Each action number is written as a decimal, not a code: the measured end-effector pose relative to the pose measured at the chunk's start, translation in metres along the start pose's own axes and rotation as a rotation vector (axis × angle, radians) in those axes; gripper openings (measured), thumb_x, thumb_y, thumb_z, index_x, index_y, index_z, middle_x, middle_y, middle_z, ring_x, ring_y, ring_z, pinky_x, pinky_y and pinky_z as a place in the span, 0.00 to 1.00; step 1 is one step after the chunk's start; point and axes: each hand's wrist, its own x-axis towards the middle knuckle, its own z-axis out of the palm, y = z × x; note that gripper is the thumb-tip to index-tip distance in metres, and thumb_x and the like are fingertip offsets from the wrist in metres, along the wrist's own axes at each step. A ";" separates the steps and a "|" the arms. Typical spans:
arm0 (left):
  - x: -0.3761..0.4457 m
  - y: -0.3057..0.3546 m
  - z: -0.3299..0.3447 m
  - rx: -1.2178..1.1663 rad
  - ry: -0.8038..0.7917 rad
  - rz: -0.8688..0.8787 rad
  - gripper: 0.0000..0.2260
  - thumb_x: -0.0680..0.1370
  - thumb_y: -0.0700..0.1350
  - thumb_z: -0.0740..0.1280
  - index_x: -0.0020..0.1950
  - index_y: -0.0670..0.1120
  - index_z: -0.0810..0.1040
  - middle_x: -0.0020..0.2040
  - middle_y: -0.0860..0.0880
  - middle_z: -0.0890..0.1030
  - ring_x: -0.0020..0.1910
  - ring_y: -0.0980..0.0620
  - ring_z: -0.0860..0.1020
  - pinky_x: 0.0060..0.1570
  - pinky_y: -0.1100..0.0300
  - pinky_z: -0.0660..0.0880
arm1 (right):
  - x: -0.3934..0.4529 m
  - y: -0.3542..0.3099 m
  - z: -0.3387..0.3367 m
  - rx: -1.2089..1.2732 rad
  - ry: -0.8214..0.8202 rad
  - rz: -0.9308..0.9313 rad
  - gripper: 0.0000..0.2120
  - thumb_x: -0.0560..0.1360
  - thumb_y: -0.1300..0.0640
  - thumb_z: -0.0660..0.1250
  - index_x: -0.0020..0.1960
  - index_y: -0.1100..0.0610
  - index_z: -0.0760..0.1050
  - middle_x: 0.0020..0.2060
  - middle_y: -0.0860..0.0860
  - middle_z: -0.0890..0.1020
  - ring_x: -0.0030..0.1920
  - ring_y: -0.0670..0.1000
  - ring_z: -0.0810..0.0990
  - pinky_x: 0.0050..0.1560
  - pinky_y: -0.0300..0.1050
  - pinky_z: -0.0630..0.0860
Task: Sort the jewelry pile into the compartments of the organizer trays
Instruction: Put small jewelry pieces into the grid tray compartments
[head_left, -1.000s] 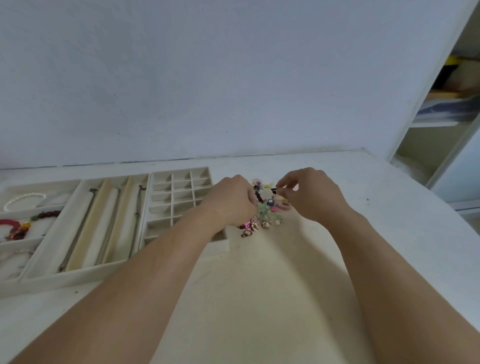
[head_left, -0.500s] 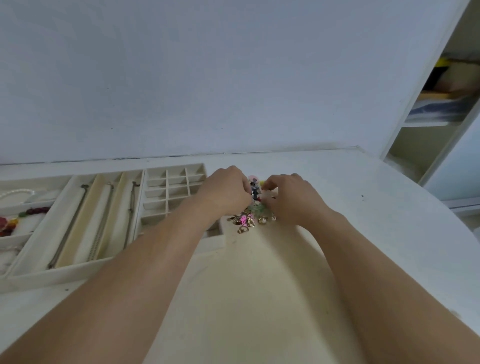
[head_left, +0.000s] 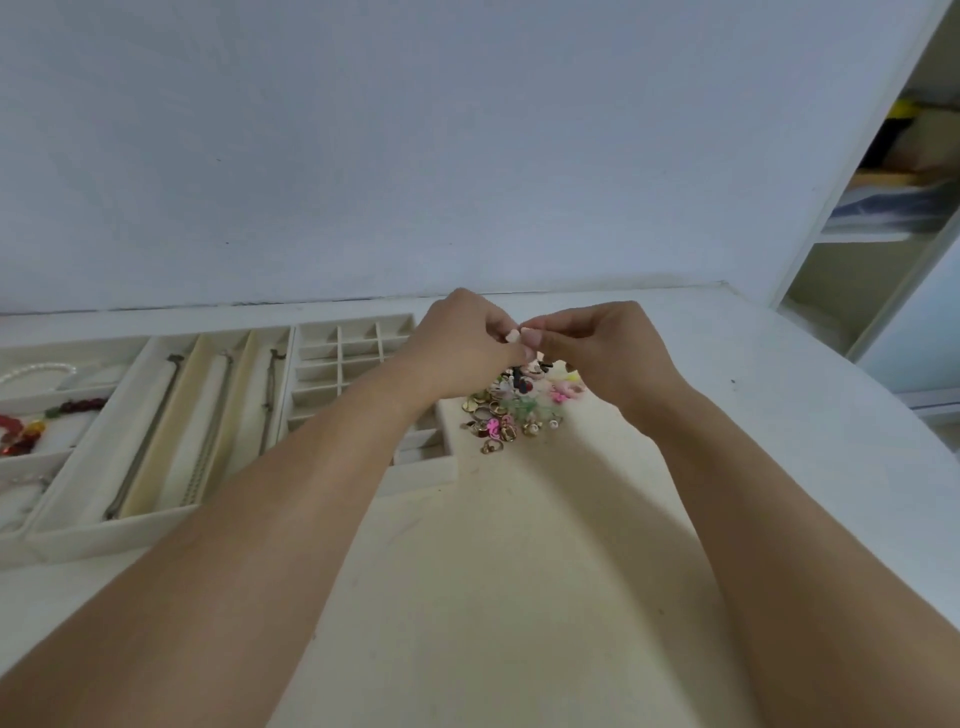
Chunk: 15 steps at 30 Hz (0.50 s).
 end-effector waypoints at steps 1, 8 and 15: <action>0.000 -0.001 0.000 0.023 0.022 -0.002 0.06 0.74 0.51 0.75 0.44 0.48 0.86 0.36 0.50 0.82 0.35 0.55 0.77 0.36 0.61 0.70 | 0.003 0.003 0.001 -0.006 0.007 0.001 0.04 0.76 0.56 0.74 0.49 0.51 0.87 0.36 0.44 0.86 0.35 0.38 0.80 0.37 0.31 0.72; 0.003 -0.007 -0.011 -0.023 0.112 -0.071 0.07 0.78 0.47 0.71 0.53 0.46 0.83 0.40 0.52 0.86 0.43 0.61 0.81 0.45 0.65 0.75 | 0.017 0.036 0.003 -0.470 -0.001 0.034 0.04 0.76 0.56 0.73 0.49 0.49 0.86 0.33 0.38 0.81 0.30 0.37 0.78 0.33 0.28 0.71; 0.000 -0.011 -0.027 -0.032 0.070 -0.085 0.04 0.79 0.46 0.69 0.53 0.49 0.79 0.38 0.55 0.86 0.45 0.54 0.83 0.49 0.60 0.76 | 0.027 0.047 0.015 -0.715 -0.055 0.029 0.09 0.73 0.44 0.73 0.51 0.44 0.85 0.40 0.45 0.82 0.47 0.49 0.78 0.45 0.44 0.73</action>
